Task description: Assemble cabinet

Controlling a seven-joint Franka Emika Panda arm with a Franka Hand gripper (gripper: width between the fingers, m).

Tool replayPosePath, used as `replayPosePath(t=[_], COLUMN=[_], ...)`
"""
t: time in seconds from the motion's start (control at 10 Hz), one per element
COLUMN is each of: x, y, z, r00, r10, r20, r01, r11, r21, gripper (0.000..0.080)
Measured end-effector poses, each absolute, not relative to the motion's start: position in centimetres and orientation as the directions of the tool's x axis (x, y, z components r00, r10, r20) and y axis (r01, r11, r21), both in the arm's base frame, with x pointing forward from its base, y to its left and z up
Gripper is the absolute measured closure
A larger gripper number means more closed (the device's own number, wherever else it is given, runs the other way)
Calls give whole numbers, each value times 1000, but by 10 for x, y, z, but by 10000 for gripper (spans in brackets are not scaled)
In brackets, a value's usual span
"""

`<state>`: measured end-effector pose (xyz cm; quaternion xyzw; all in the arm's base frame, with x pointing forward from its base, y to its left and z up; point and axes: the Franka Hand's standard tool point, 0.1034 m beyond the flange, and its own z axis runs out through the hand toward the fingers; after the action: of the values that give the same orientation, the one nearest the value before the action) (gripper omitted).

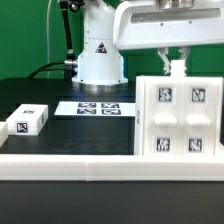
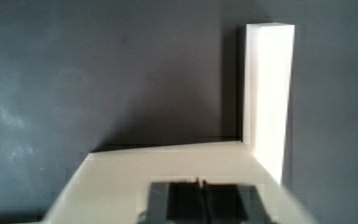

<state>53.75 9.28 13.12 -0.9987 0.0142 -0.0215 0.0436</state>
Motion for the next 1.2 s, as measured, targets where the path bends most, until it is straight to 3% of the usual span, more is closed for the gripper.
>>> replayPosePath(t=[0.5, 0.6, 0.8, 0.9, 1.0, 1.1, 1.2], x=[548, 548, 548, 548, 548, 548, 548], y=[91, 91, 91, 91, 91, 91, 91], z=[137, 137, 137, 137, 137, 137, 137], r00=[999, 999, 999, 999, 999, 999, 999], r10=[-21, -21, -21, -21, -21, -21, -21], r20=[44, 44, 44, 44, 44, 44, 44], r01=[-17, -17, -17, -17, -17, -17, -17], r11=[-996, -996, -996, -996, -996, -996, -996], r21=[-89, -89, -89, -89, -89, -89, -88], gripper=[775, 585, 311, 311, 128, 41, 41])
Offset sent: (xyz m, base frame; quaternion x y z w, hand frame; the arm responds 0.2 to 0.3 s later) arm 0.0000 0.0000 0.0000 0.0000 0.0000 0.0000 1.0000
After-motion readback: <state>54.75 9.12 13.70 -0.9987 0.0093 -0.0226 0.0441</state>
